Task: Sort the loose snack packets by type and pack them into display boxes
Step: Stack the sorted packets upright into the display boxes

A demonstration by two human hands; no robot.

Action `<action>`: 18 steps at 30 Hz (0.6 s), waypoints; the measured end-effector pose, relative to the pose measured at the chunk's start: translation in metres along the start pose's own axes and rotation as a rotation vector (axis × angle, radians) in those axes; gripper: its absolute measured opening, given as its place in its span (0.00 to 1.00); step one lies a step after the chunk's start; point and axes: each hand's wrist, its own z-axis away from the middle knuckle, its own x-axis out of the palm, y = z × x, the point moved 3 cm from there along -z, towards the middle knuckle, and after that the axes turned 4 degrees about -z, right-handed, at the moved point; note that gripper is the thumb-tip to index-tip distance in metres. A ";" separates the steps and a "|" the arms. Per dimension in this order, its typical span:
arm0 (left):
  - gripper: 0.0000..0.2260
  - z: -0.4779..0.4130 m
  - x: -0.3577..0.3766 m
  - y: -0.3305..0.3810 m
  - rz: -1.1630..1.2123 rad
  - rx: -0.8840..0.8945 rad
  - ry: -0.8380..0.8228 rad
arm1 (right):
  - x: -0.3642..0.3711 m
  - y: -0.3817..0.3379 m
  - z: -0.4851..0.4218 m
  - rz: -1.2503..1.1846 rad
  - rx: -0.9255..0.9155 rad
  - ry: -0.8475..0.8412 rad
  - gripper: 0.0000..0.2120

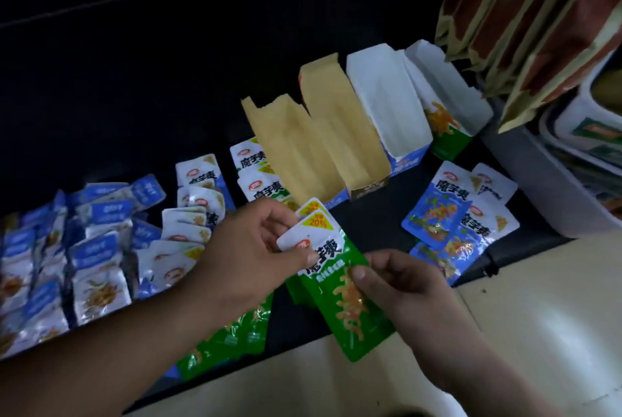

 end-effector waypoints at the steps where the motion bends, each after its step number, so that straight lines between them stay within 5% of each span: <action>1: 0.16 0.001 -0.005 -0.012 -0.051 -0.025 0.066 | 0.005 0.007 -0.001 0.031 0.017 0.032 0.03; 7: 0.12 0.014 -0.009 -0.059 -0.182 -0.064 0.048 | 0.007 0.023 -0.031 0.497 -0.031 0.242 0.08; 13: 0.23 0.019 0.012 -0.061 -0.486 0.246 -0.177 | 0.012 0.022 -0.058 1.128 -0.270 0.347 0.18; 18: 0.28 0.021 0.032 -0.054 -0.738 0.393 -0.269 | 0.011 0.025 -0.048 1.138 -0.348 0.389 0.21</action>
